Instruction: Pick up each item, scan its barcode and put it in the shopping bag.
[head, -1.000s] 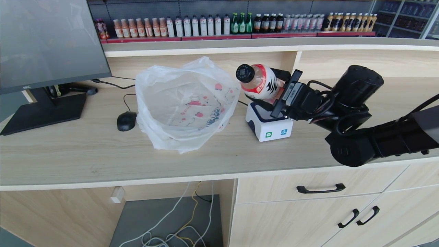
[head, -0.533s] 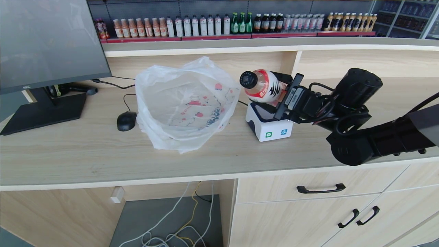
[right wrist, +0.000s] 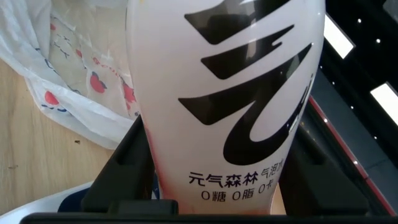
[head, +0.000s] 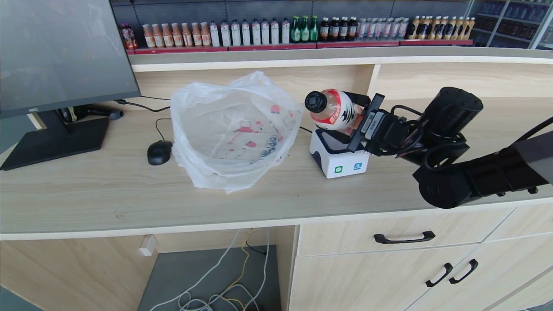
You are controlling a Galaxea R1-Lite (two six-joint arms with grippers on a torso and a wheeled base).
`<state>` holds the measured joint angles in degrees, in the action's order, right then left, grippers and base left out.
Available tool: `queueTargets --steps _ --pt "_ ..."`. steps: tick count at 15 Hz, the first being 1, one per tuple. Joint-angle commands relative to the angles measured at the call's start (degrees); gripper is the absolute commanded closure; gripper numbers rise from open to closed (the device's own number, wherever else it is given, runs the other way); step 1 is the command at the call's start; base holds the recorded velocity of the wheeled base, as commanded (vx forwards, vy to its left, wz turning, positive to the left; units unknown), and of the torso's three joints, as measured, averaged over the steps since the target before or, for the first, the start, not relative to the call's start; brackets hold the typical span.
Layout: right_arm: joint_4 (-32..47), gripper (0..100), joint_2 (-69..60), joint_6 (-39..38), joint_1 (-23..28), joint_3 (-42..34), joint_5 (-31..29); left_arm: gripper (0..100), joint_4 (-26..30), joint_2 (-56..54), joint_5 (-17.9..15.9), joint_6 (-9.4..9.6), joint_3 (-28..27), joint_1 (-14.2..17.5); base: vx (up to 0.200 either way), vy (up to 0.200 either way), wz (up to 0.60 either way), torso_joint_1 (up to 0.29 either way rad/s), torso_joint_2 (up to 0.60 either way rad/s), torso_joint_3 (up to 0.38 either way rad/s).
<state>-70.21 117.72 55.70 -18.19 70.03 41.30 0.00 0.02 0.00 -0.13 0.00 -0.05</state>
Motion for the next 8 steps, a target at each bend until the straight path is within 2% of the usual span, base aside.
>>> queueTargets --steps 1,8 --pt "0.0 100 0.0 0.0 -0.2 -0.1 0.0 0 0.0 0.0 0.0 -0.04 0.0 0.0 0.0 0.0 0.0 0.0 0.0 0.0" --pt "0.0 100 0.5 0.0 -0.3 -0.6 -0.4 0 0.0 0.0 0.0 -0.04 0.0 0.0 0.0 0.0 0.0 0.0 0.0 0.0"
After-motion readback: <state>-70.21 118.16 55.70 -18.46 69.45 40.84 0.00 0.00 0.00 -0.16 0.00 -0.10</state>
